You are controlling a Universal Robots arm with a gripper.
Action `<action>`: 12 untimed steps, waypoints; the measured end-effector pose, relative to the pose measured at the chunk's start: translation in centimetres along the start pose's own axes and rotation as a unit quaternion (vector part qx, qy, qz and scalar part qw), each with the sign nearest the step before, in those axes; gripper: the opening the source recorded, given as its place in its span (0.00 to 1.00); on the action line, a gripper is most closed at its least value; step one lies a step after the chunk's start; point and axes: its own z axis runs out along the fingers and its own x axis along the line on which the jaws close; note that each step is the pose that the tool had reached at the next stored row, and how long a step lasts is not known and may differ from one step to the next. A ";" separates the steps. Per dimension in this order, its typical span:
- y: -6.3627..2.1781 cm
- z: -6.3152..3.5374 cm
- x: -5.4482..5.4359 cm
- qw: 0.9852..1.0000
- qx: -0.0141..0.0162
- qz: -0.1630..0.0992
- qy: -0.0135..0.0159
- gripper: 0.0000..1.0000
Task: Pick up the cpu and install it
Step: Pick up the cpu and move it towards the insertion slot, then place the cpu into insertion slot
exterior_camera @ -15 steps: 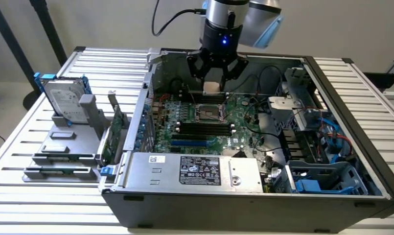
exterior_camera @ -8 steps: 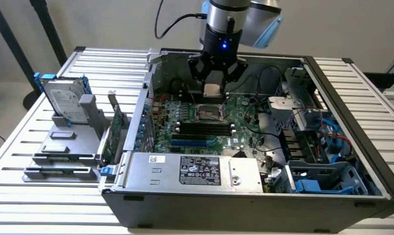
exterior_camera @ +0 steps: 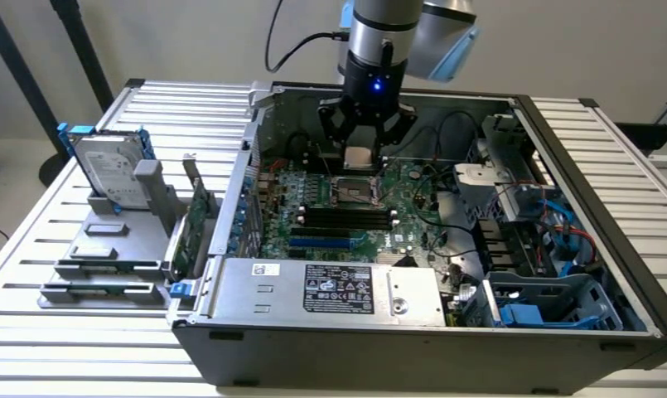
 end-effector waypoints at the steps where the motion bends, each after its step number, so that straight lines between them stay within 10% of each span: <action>1: 0.01 0.18 0.0 1.000 0.000 0.000 0.000 0.55; 12: 0.01 0.89 0.0 1.000 0.003 0.001 0.000 0.55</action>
